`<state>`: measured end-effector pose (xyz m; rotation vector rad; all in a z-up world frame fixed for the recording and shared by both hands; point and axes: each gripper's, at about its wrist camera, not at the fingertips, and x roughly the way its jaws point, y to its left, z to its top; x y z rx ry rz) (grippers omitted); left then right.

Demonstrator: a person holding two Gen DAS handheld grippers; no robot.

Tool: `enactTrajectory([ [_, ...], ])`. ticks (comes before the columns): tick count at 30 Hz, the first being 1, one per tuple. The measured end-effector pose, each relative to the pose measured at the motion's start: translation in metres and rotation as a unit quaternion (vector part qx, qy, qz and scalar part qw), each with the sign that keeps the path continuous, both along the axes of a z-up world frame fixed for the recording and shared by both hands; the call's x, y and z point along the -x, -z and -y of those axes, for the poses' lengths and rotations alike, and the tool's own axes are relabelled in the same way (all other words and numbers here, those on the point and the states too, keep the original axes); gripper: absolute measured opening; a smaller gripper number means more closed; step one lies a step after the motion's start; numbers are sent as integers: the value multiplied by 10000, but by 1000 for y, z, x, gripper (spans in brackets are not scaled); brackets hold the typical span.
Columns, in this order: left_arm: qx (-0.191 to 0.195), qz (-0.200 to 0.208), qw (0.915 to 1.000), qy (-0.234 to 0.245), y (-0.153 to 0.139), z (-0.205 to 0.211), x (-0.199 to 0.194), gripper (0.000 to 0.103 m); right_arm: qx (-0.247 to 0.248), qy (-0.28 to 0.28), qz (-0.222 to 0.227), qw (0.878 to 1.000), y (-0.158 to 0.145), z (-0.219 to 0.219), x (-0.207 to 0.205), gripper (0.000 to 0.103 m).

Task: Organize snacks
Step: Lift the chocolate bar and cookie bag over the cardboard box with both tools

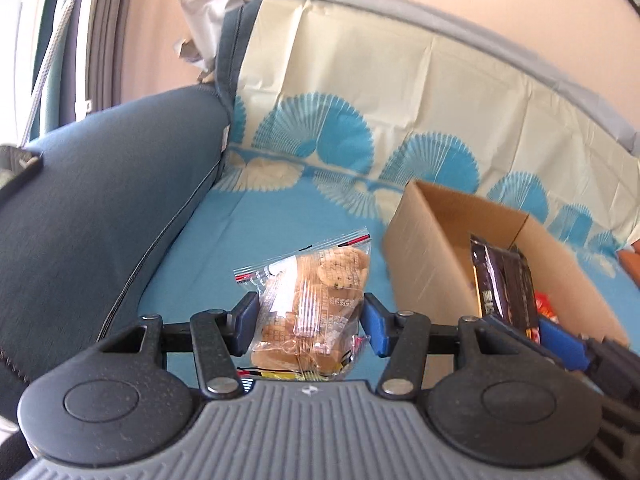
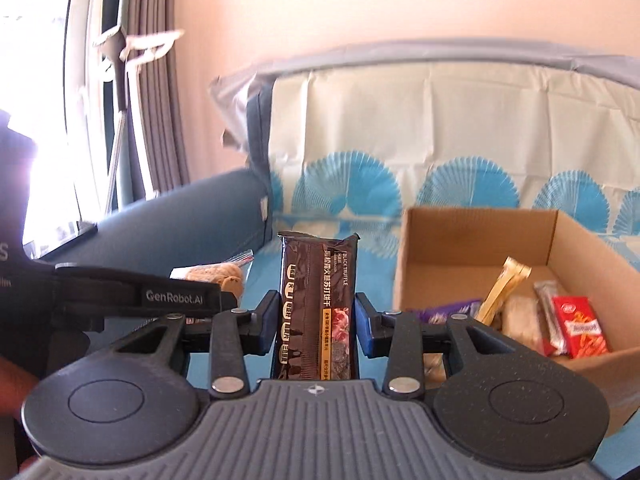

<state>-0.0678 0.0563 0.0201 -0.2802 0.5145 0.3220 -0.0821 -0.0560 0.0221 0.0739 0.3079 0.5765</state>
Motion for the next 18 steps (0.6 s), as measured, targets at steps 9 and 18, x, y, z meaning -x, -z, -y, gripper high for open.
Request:
enactTrajectory([
  [9, -486, 256, 9954, 785, -48, 51, -72, 60, -704, 1342, 433, 9875, -18, 72, -40, 41],
  [18, -730, 527, 9835, 1571, -58, 127, -142, 60, -1158, 2654, 122, 9571, -3, 142, -88, 41],
])
